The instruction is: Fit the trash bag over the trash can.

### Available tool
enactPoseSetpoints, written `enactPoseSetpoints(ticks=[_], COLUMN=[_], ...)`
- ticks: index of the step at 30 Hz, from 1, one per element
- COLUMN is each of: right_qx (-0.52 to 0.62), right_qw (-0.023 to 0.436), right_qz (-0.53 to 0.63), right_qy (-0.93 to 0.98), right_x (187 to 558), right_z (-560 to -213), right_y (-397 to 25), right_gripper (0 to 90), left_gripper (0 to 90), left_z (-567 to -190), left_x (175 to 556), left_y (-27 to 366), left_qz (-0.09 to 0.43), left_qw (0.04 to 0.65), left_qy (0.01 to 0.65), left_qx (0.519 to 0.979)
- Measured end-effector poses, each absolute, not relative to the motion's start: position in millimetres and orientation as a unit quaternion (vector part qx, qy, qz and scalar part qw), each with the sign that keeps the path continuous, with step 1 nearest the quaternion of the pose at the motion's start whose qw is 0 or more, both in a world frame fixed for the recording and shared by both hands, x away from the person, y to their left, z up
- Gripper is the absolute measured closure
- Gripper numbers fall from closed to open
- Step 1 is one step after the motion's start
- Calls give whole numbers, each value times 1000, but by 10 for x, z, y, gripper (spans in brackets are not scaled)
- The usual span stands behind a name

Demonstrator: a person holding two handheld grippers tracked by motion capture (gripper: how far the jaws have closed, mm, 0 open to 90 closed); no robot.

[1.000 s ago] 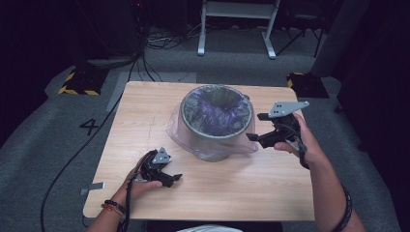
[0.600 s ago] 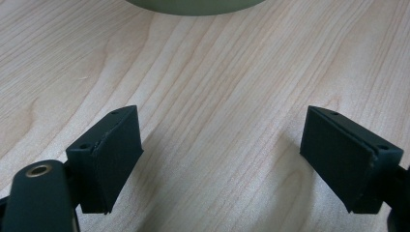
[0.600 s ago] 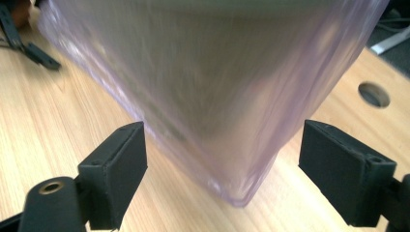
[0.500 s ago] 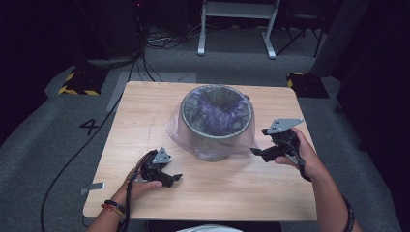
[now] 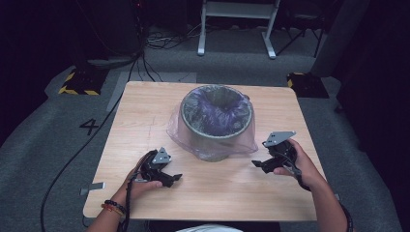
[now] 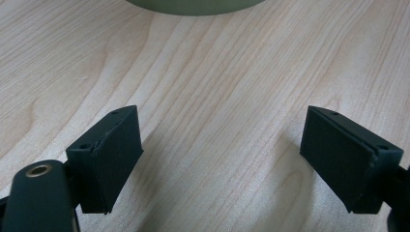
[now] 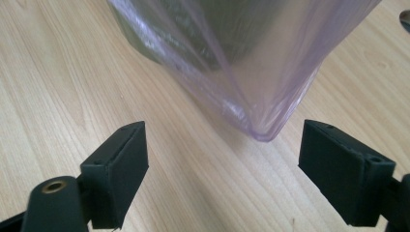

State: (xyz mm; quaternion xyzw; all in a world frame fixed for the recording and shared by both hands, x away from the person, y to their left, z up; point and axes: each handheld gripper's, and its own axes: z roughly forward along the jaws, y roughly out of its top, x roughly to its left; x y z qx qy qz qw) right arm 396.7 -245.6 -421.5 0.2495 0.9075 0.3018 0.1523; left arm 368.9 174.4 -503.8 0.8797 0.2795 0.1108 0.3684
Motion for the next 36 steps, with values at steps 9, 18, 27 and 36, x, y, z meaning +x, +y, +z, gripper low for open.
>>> enactPoseSetpoints(ticks=[9,18,27,36], right_qx=[258,262,277,294], right_qw=[146,159,158,154], right_qz=[282,266,274,283], right_qy=[912,914,907,900], right_x=[3915,3875,3821,3759], right_z=[-4402,-4600,-4732,-4849], right_y=[-2527,-2595,-2720,-2853], right_gripper=[181,184,183,181], left_gripper=[145,145,145,145], left_z=[-5038,-5038,-5038,-5038], left_x=[3689,3689,3690,3690], left_y=[1744,1744,1744,1744], left_qz=[111,111,111,111], left_qw=[369,368,369,369], left_qy=[279,279,279,279], left_qx=[880,880,880,880])
